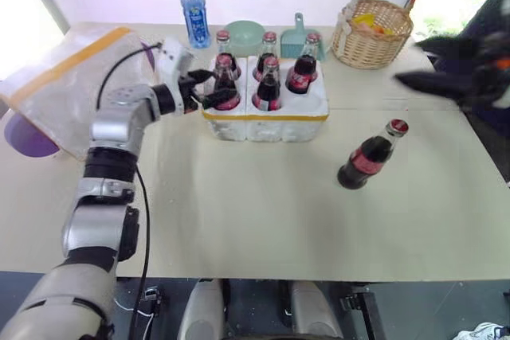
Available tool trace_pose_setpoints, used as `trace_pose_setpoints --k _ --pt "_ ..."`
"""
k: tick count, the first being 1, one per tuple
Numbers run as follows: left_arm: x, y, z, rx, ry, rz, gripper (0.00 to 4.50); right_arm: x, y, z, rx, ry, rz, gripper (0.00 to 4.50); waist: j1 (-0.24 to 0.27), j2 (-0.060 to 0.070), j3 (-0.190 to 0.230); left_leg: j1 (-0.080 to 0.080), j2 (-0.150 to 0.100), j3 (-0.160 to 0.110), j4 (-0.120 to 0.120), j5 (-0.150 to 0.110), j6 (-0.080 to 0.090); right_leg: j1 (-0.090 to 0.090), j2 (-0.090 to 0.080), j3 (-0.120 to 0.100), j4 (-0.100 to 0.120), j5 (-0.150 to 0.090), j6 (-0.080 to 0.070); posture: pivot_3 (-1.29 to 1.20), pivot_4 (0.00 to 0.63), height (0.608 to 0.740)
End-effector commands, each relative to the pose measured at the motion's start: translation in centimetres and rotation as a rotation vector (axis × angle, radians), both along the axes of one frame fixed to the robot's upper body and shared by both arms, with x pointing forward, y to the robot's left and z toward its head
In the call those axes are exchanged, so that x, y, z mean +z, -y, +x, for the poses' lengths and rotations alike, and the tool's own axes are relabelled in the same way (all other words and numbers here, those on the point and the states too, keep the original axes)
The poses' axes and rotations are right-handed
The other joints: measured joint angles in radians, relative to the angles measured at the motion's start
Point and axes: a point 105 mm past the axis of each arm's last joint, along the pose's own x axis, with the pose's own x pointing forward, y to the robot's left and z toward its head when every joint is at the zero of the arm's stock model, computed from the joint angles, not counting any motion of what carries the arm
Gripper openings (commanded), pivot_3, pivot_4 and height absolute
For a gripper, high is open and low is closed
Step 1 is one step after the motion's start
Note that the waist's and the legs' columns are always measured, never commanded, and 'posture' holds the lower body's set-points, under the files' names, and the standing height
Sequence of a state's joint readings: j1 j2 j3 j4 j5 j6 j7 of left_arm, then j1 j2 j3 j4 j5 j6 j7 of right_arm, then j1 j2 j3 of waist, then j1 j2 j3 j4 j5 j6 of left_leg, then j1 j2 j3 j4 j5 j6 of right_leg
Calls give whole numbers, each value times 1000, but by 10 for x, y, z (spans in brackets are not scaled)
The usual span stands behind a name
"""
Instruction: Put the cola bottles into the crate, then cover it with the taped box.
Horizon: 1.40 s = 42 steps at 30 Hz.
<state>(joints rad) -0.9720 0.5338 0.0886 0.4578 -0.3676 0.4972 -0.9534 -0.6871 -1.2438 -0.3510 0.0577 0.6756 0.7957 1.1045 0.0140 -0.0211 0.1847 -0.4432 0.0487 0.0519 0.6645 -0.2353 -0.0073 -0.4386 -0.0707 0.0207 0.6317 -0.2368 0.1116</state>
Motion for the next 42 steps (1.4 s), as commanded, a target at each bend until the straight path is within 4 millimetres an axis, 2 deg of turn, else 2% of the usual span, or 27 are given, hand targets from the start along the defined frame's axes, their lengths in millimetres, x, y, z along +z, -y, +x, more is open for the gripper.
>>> trace_pose_setpoints --k 1,3,6,8,10,12,14,16,21,24,32,42 --pt "51 -14 -30 -76 111 -80 4448 6 33 -22 -103 29 -25 4500 -2 0 0 0 0 0 0 0 0 0 0 0 -1 0 0 0 150 740" --pt "65 -21 -51 -149 125 -93 4448 -8 47 -33 -166 -12 -11 4500 -3 0 0 1 0 1 0 0 0 1 0 0 -1 0 0 0 150 740" --pt "73 -15 -84 -294 112 -62 4448 -34 57 -53 -225 -69 31 4500 -4 1 -1 4 0 0 2 0 0 5 0 1 1 0 0 0 150 740" --pt "64 -4 -105 -405 75 4 4448 -53 56 -65 -249 -92 65 4500 -5 1 -1 9 0 0 1 0 0 9 0 1 1 0 0 0 150 740" --pt "45 7 -116 -471 37 91 4448 -75 51 -72 -271 -110 60 4500 -5 1 -2 15 0 1 1 0 -1 14 0 1 1 0 0 0 150 740" --pt "30 14 -118 -486 20 147 4448 -89 43 -77 -272 -123 68 4500 -6 2 -2 19 0 1 0 0 -1 19 0 1 -1 -2 -3 0 150 740" --pt "8 25 -113 -488 -2 200 4448 -117 21 -83 -204 -157 33 4500 -6 2 -3 19 0 1 0 0 -1 19 0 2 -2 -3 -4 0 150 740" --pt "-9 34 -112 -505 -11 229 4448 -135 2 -87 -152 -173 63 4500 -5 1 -3 20 0 0 1 0 -1 20 0 2 -2 -3 -4 0 150 740" --pt "-22 51 -111 -550 -3 246 4448 -160 -19 -75 -175 -197 124 4500 -14 1 -3 19 0 1 2 0 -1 19 0 3 -2 -3 -4 0 150 740" --pt "-23 56 -111 -558 -1 239 4448 -166 -28 -68 -171 -195 171 4500 -15 1 -3 19 0 1 1 0 -1 19 0 3 -1 -3 -5 0 150 740" --pt "-22 60 -112 -572 -1 221 4448 -164 -47 -50 -132 -166 263 4500 -21 1 -3 19 0 0 1 0 -1 18 0 3 -2 -3 -5 0 150 740" --pt "-18 65 -112 -579 15 224 4448 -169 -54 -22 -139 -177 343 4500 -25 1 -3 18 0 0 0 0 0 18 1 3 -2 -3 -5 0 150 740"
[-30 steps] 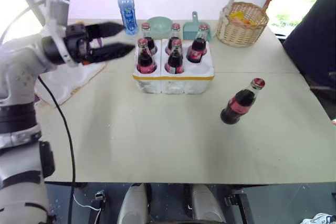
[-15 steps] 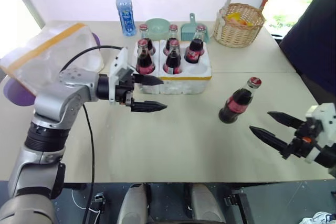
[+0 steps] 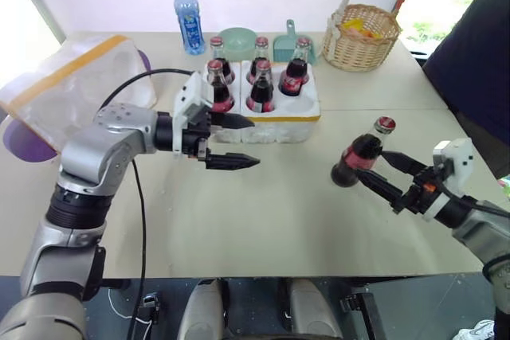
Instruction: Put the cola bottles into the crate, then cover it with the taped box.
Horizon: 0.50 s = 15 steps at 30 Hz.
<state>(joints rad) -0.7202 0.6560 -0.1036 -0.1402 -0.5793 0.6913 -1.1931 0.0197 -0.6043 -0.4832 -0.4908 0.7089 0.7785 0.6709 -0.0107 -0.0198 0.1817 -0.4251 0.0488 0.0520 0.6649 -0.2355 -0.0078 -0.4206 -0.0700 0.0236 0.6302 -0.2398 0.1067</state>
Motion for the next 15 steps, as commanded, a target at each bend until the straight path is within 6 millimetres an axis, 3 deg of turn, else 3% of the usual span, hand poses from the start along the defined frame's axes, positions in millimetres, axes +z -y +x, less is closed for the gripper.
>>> trace_pose_setpoints --k 1,14,15 --pt "15 3 -4 -19 56 -9 4448 4 -9 9 19 36 18 4500 -1 0 0 0 0 0 0 0 0 0 0 0 0 0 0 0 150 740" --pt "16 6 -1 -4 66 -25 4448 -12 -6 37 -2 2 32 4500 -1 0 0 0 0 0 -1 0 0 -1 1 0 0 0 0 0 150 740" --pt "17 6 -1 -2 67 -26 4493 -12 -6 38 2 5 35 4247 -1 0 0 0 0 0 -1 0 0 -1 1 0 0 0 0 0 150 740"
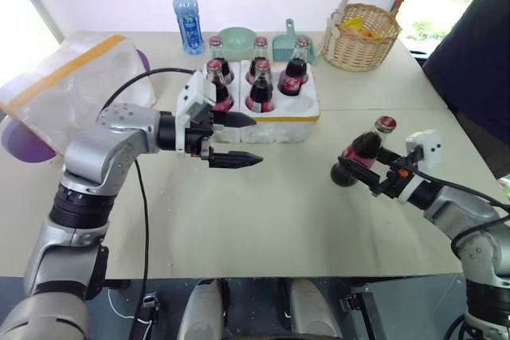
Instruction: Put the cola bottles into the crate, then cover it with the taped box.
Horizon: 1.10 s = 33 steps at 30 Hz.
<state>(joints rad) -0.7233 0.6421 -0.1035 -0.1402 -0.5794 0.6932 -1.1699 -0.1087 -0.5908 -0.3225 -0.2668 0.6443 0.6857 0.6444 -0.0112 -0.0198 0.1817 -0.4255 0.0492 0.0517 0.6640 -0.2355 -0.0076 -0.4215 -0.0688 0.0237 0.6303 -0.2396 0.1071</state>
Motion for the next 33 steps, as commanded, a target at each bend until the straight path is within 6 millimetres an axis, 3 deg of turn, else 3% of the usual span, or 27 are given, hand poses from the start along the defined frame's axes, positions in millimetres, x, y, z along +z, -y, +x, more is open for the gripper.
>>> trace_pose_setpoints --k 1,4,7,12,15,19,23,33 --pt "16 3 -3 -13 64 -14 4500 12 -1 3 11 60 4 3945 0 0 0 0 0 0 0 0 0 0 0 0 0 0 0 0 150 740" --pt "16 2 -3 -10 64 -14 4500 15 -2 4 13 73 -5 2820 0 0 0 0 0 0 0 0 0 0 0 0 0 0 0 0 150 740" --pt "16 1 -2 -3 64 -14 4500 30 -8 3 42 116 -13 2815 0 0 0 0 0 0 0 0 0 -1 0 0 0 0 0 0 150 740" --pt "18 -3 1 24 72 -21 4500 105 -28 0 184 286 49 2815 -8 5 4 -1 0 1 0 0 0 -3 0 2 1 0 0 0 150 740" --pt "19 -6 4 43 76 -28 4500 138 -42 9 247 350 65 2815 -6 5 4 -1 1 1 -1 0 0 -4 2 2 1 0 1 0 150 740" --pt "19 -8 4 66 80 -34 4500 162 -61 32 276 407 62 2815 0 5 4 -2 2 0 -3 0 1 -5 3 1 1 1 2 0 150 740" --pt "19 -15 6 109 93 -38 4500 161 -71 67 228 395 -7 2815 -2 5 4 -2 2 1 -2 0 1 -5 3 1 0 1 2 0 150 740" --pt "28 -37 13 243 123 -65 4500 120 -89 96 279 312 -96 2815 -4 5 4 -7 2 1 -2 0 1 -8 3 1 1 2 3 0 150 740"
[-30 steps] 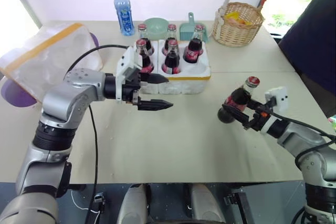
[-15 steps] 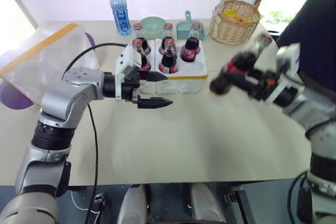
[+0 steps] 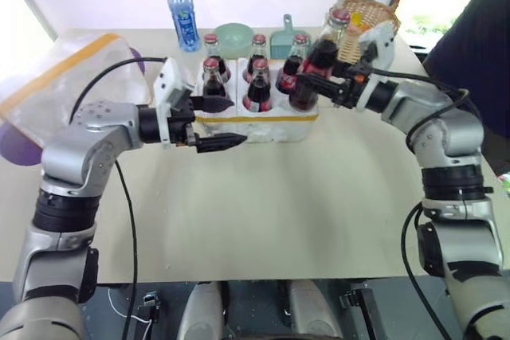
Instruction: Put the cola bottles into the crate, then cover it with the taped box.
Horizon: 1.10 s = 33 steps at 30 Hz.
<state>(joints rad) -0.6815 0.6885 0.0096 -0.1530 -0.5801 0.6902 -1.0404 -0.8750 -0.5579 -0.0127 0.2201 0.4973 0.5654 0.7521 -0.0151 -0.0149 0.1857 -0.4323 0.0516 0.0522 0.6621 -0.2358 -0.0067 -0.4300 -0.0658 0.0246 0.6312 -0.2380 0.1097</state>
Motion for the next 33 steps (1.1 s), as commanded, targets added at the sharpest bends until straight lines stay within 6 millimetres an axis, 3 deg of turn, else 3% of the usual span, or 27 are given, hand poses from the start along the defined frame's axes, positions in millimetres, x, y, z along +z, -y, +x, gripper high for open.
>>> trace_pose_setpoints --k 1,6,11,13,15,22,26,28,33 --pt "14 -6 -3 23 59 -16 4500 2 -7 3 19 28 -10 2815 0 0 0 0 0 0 0 0 0 0 0 0 0 0 0 0 150 740" --pt "15 -5 -2 30 62 -25 4500 -23 -13 12 10 -40 -36 2815 3 0 0 0 0 0 0 0 0 0 0 0 0 0 0 0 150 740" --pt "16 -6 0 36 65 -26 4500 -47 -7 21 -46 -126 -91 2815 3 0 0 0 0 0 0 0 0 0 0 0 0 0 0 0 150 740" --pt "17 -8 1 44 69 -26 4500 -52 -3 22 -64 -156 -93 3847 5 0 0 0 0 0 0 0 0 0 0 0 0 0 0 0 150 740" --pt "18 -11 2 55 70 -26 4500 -53 0 20 -66 -160 -96 4448 3 0 0 0 0 0 0 0 0 0 0 0 0 0 0 0 150 740" --pt "21 -34 -1 127 79 14 4500 -30 22 -22 54 -102 -119 4448 3 0 0 0 0 0 0 0 0 1 0 0 -1 0 0 0 150 740" --pt "40 -78 -15 225 97 84 4500 11 58 -52 71 -50 -128 4448 -4 1 2 0 0 0 0 0 0 0 0 0 0 0 0 0 150 740" --pt "55 -122 -27 331 83 162 4500 38 69 -72 114 -25 -136 4448 -7 1 3 0 0 0 -1 0 0 -1 0 0 0 0 0 0 150 740" --pt "61 -210 -57 544 0 437 4500 78 65 -107 249 27 -132 4448 -23 1 3 4 2 3 -9 0 0 -3 0 0 0 -4 -8 0 150 740"
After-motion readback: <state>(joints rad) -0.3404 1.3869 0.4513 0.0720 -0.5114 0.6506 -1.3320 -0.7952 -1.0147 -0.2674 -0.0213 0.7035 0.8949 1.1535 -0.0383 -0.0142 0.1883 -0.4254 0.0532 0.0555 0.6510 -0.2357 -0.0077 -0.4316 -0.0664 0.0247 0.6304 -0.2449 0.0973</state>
